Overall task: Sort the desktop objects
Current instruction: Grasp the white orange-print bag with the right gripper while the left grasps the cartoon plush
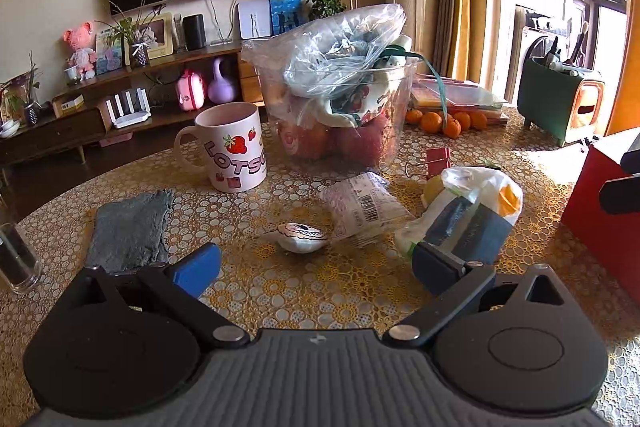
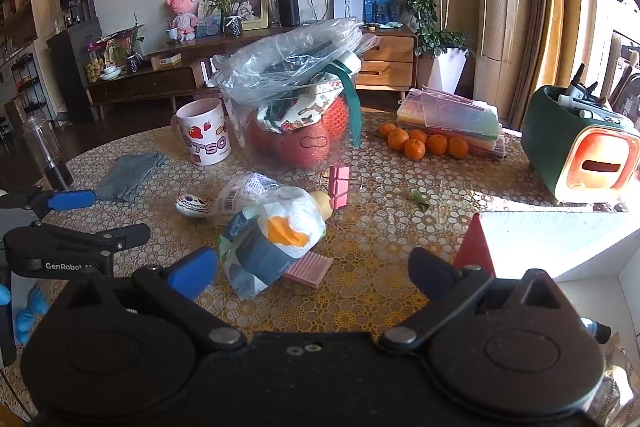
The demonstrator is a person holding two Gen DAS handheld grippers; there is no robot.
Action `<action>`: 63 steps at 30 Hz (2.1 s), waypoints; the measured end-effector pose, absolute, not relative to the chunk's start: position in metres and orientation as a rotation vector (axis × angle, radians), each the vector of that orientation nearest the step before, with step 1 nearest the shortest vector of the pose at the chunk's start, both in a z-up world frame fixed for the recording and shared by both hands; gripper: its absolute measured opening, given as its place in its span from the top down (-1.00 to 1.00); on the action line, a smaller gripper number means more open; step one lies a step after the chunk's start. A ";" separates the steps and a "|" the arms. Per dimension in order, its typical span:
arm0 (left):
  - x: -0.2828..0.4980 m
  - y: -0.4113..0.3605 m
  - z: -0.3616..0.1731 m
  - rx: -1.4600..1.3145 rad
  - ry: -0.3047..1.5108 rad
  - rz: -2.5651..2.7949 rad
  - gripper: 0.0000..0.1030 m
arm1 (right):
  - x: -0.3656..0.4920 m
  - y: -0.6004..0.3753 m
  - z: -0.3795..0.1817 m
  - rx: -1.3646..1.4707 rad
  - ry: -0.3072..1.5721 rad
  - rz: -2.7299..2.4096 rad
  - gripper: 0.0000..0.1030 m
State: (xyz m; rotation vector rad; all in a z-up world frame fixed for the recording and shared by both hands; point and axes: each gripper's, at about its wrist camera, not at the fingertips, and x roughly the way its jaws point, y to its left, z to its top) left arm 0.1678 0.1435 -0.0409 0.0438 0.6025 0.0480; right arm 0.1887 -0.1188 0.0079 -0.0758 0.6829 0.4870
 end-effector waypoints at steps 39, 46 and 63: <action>0.255 0.199 -0.101 -0.046 0.630 -0.074 -0.98 | 0.277 -0.056 -0.068 0.112 0.803 0.429 -0.88; 0.262 0.199 -0.108 -0.040 0.653 -0.050 -0.86 | 0.276 -0.052 -0.072 0.103 0.810 0.442 -0.73; 0.259 0.187 -0.110 -0.002 0.652 -0.060 -0.11 | 0.269 -0.049 -0.074 0.041 0.800 0.415 -0.22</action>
